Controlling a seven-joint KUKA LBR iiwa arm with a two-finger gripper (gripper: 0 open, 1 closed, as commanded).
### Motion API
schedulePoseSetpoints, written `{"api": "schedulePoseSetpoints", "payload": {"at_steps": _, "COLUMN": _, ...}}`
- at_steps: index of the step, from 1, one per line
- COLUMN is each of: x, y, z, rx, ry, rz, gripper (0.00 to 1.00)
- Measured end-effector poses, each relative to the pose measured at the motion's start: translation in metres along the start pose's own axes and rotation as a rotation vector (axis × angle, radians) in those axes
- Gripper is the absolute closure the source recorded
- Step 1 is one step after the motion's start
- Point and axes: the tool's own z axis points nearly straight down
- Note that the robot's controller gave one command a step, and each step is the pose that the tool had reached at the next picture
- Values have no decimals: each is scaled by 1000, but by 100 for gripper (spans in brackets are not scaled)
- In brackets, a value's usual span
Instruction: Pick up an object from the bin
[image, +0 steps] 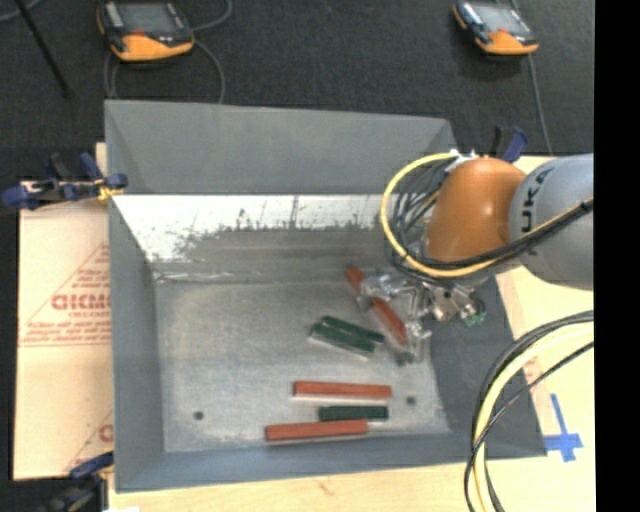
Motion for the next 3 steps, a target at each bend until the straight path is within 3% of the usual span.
{"api": "schedulePoseSetpoints", "payload": {"at_steps": 1, "x": 6, "y": 25, "z": -17, "rx": -2, "ry": 0, "rz": 147, "gripper": 0}}
{"api": "schedulePoseSetpoints", "payload": {"at_steps": 2, "x": -9, "y": 64, "z": 1, "rx": -2, "ry": 2, "rz": 99, "gripper": 0}}
{"api": "schedulePoseSetpoints", "payload": {"at_steps": 3, "x": -9, "y": 61, "z": 0, "rx": 0, "ry": 1, "rz": 101, "gripper": 100}}
